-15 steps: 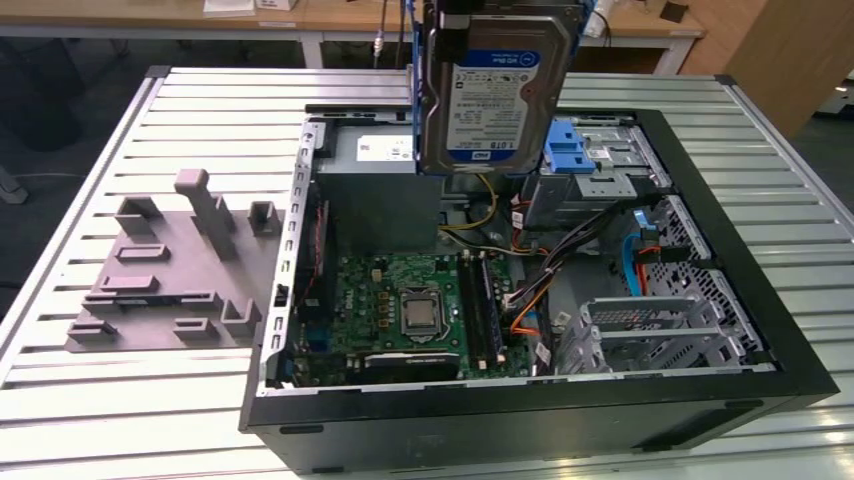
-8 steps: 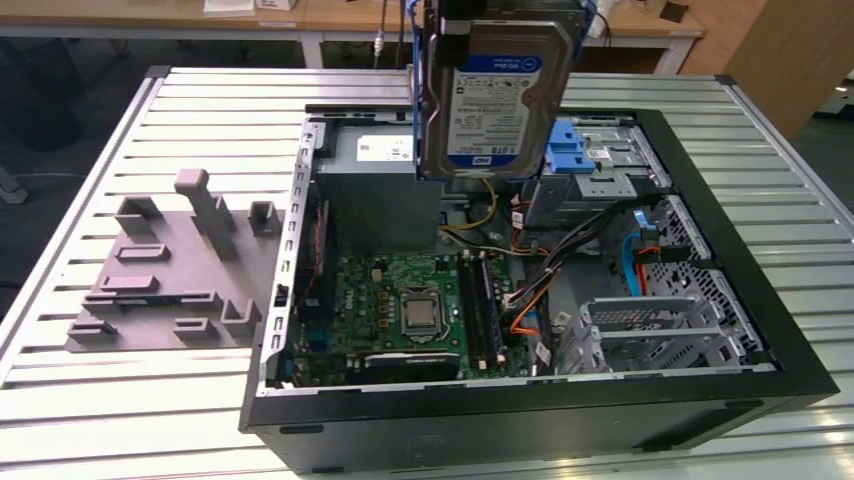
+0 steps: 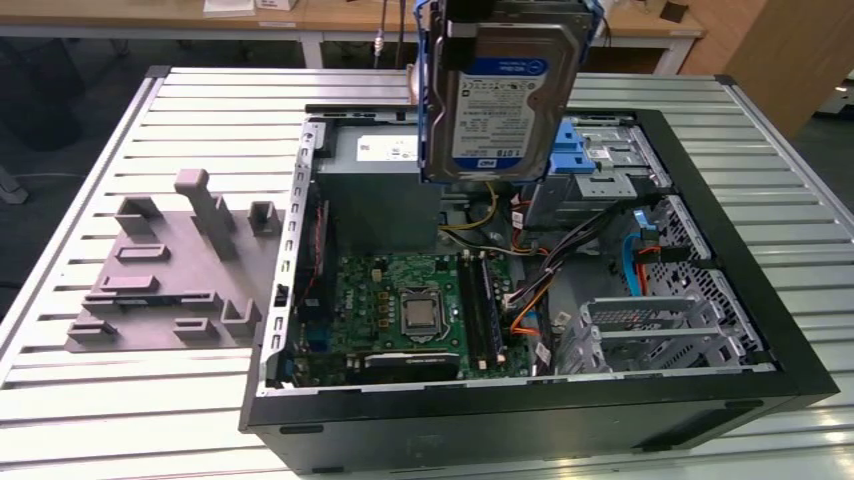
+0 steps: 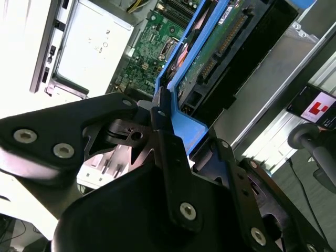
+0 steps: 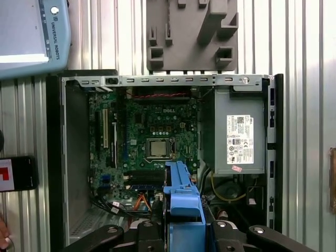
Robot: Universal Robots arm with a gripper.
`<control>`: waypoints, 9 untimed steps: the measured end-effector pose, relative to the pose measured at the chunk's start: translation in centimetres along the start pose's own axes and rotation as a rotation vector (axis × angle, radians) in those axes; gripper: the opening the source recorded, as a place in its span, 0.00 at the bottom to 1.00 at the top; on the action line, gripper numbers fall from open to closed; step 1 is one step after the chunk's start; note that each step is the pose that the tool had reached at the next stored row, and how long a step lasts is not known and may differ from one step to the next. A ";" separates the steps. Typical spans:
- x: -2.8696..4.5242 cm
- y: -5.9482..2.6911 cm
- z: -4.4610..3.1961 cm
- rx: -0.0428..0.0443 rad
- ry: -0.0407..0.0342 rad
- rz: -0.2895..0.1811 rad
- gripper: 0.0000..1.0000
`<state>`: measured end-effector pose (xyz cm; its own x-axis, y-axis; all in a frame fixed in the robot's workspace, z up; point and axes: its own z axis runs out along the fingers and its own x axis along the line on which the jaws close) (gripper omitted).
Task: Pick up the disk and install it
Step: 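Insert the disk into the insertion slot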
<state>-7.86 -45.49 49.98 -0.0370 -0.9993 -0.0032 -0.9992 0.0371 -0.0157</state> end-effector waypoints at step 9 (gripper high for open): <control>0.26 -0.04 0.00 -0.0001 0.0001 0.000 0.36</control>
<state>-7.83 -45.75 49.97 -0.0370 -0.9993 -0.0031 -0.9992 0.0370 -0.0156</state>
